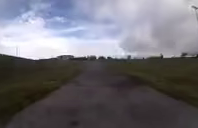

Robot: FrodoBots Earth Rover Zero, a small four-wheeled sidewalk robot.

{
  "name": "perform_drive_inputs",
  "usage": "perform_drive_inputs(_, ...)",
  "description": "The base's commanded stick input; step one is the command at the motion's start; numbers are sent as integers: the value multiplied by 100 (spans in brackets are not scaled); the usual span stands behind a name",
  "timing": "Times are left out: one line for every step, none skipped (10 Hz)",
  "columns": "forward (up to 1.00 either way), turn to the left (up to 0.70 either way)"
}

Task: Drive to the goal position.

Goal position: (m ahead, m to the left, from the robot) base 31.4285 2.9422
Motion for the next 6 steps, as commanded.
perform_drive_inputs(100, -40)
perform_drive_inputs(100, -36)
perform_drive_inputs(100, -27)
perform_drive_inputs(100, -4)
perform_drive_inputs(100, 0)
perform_drive_inputs(100, 0)
